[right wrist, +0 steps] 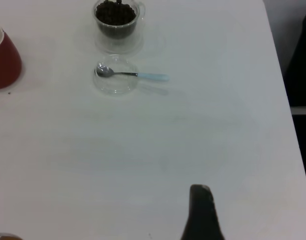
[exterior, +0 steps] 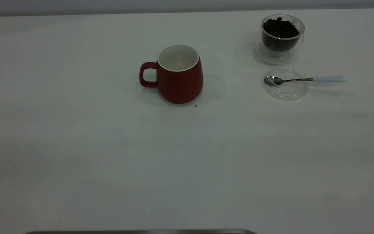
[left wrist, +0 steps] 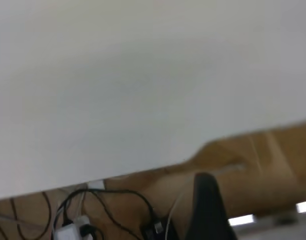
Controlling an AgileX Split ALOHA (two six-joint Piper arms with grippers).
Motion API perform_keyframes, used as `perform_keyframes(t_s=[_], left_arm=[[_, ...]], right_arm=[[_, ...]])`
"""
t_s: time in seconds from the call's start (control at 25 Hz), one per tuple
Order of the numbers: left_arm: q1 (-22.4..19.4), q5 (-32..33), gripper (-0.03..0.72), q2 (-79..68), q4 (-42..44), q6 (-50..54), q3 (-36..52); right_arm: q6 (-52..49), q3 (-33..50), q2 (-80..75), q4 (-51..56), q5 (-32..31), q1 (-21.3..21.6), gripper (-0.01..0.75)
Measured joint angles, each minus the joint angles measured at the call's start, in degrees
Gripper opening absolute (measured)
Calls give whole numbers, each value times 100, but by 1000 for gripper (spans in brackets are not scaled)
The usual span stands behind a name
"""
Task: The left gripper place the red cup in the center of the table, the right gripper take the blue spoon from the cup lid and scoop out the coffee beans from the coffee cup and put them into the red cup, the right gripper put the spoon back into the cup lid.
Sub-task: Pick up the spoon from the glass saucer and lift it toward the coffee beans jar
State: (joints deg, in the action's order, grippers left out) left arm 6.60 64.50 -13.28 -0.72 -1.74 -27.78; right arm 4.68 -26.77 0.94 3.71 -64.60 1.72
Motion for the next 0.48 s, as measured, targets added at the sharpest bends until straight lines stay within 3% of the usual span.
perform_keyframes(t_s=[0.12, 0.48], left_arm=[[-369, 0, 586, 481, 6, 0, 0], [-412, 51, 586, 1379, 6, 0, 0]], right_arm=[[0, 0, 0, 13, 0, 0, 587], [54, 0, 0, 25, 0, 0, 587]])
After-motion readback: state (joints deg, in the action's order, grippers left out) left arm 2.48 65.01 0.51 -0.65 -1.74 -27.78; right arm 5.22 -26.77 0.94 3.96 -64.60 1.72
